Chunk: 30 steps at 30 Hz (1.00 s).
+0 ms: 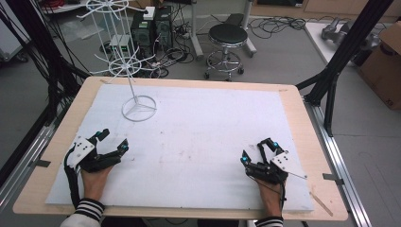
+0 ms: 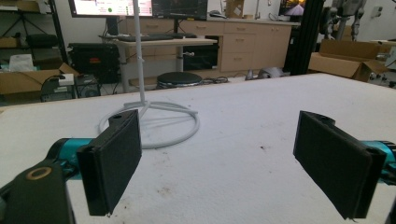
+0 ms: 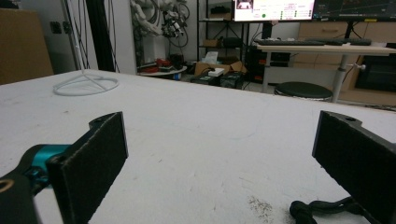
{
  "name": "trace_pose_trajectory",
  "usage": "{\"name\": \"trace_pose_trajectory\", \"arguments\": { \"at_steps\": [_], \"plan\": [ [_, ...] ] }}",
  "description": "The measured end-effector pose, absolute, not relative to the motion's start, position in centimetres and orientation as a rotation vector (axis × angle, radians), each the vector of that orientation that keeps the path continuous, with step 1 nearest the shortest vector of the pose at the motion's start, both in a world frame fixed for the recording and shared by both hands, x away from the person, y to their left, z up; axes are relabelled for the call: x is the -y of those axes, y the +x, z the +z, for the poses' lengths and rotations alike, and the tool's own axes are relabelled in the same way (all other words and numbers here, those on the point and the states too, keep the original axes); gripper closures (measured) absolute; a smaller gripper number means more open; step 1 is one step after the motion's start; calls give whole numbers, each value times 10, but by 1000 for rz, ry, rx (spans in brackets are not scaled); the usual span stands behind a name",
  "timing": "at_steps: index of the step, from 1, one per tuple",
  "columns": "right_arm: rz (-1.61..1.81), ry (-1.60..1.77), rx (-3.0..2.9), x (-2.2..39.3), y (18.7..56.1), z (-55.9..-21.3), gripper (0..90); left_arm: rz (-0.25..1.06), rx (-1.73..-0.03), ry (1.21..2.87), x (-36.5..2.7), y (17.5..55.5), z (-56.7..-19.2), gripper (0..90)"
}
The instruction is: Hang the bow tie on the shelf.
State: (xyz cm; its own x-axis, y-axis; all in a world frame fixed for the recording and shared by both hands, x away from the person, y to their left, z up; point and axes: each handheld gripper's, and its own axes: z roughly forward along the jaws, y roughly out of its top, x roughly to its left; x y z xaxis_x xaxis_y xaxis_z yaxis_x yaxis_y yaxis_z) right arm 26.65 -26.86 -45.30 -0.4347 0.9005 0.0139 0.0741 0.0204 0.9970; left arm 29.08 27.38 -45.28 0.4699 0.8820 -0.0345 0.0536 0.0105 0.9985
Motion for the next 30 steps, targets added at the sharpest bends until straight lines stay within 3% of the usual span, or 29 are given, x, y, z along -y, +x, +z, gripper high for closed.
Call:
{"name": "trace_pose_trajectory", "arguments": {
  "at_steps": [17, 30],
  "plan": [
    [1442, 1008, -1689, 264, 269, -448, 47, 802, -880, 1420, -274, 291, -453, 156],
    [1283, 1086, -1797, 293, 265, -409, 47, 803, -879, 1417, -274, 290, -453, 156]
  ]
}}
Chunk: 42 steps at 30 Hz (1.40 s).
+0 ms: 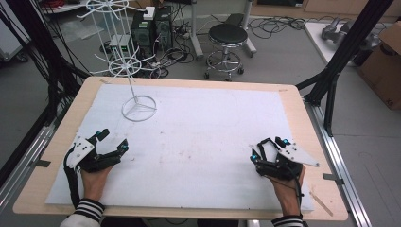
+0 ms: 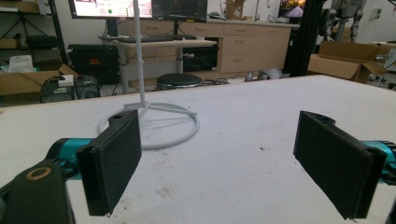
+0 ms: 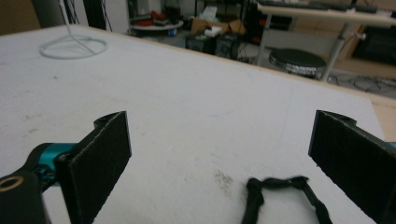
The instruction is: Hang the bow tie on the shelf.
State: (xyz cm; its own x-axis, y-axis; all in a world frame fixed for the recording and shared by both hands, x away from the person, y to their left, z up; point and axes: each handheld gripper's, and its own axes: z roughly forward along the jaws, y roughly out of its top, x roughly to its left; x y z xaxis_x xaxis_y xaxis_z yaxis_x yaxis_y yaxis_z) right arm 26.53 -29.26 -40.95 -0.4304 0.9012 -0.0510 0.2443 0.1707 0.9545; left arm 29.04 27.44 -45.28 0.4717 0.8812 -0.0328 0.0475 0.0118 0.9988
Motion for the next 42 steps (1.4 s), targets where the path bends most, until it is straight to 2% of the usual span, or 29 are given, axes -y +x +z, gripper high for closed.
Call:
{"name": "trace_pose_trajectory", "arguments": {
  "at_steps": [12, 15, 25, 32, 35, 42],
  "plan": [
    [1101, 1221, -1911, 319, 280, -392, 65, 800, -884, 1409, -275, 290, -453, 156],
    [1058, 1249, -1942, 326, 287, -388, 132, 799, -883, 1409, -275, 290, -453, 156],
    [927, 1343, -2027, 340, 305, -390, 162, 799, -884, 1407, -275, 290, -453, 156],
    [900, 1409, -2075, 344, 313, -396, 263, 800, -885, 1408, -275, 290, -453, 156],
    [869, 1442, -2103, 346, 317, -398, 347, 800, -885, 1408, -275, 290, -453, 156],
    [802, 1473, -2158, 348, 325, -401, 397, 801, -886, 1408, -275, 290, -453, 156]
  ]
}}
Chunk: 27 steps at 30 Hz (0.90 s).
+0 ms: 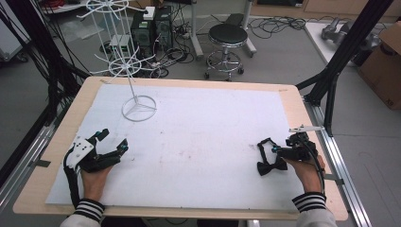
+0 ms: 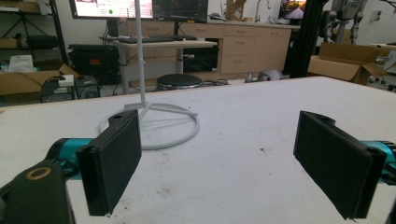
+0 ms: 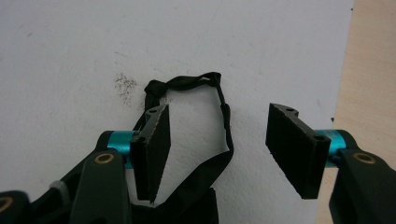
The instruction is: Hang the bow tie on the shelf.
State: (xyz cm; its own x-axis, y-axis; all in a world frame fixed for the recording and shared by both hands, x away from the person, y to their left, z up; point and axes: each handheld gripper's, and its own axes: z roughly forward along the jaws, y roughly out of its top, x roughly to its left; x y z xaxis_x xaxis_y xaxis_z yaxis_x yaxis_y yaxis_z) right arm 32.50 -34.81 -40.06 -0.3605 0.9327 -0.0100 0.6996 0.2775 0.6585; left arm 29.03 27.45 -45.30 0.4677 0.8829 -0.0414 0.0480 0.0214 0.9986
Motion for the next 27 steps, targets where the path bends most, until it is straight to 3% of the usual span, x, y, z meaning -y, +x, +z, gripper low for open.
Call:
{"name": "trace_pose_trajectory", "arguments": {
  "at_steps": [17, 27],
  "plan": [
    [700, 1534, -2237, 353, 338, -412, 580, 803, -881, 1414, -275, 290, -453, 156],
    [673, 1568, -2250, 355, 341, -419, 616, 802, -881, 1414, -275, 290, -453, 156]
  ]
}}
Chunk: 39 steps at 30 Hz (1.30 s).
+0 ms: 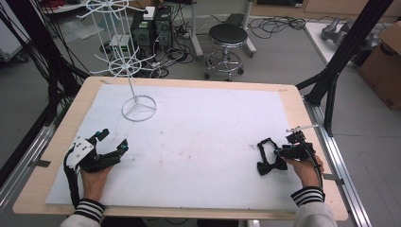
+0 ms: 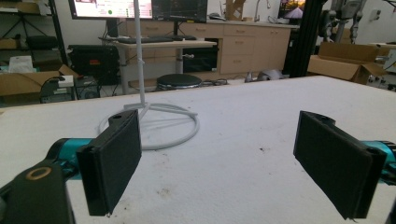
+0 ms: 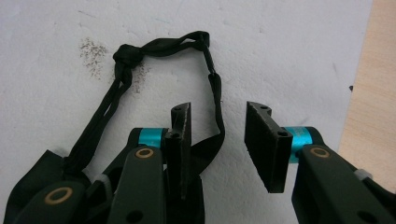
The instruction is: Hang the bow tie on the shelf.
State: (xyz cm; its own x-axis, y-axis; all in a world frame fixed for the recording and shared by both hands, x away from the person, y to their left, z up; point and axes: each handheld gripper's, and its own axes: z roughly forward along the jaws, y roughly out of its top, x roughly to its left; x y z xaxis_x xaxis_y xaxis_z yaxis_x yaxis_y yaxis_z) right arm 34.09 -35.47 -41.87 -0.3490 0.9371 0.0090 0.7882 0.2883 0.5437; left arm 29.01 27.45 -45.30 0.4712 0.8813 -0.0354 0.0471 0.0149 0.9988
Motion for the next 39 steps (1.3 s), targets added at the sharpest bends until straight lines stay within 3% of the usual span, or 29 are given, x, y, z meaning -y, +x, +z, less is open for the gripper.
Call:
{"name": "trace_pose_trajectory", "arguments": {
  "at_steps": [3, 18, 39],
  "plan": [
    [662, 1575, -2252, 355, 342, -420, 626, 802, -880, 1414, -275, 290, -453, 156],
    [662, 1658, -2249, 356, 344, -422, 866, 801, -881, 1411, -274, 290, -453, 156],
    [846, 1534, -2185, 350, 333, -412, 881, 804, -880, 1415, -274, 290, -453, 156]
  ]
}}
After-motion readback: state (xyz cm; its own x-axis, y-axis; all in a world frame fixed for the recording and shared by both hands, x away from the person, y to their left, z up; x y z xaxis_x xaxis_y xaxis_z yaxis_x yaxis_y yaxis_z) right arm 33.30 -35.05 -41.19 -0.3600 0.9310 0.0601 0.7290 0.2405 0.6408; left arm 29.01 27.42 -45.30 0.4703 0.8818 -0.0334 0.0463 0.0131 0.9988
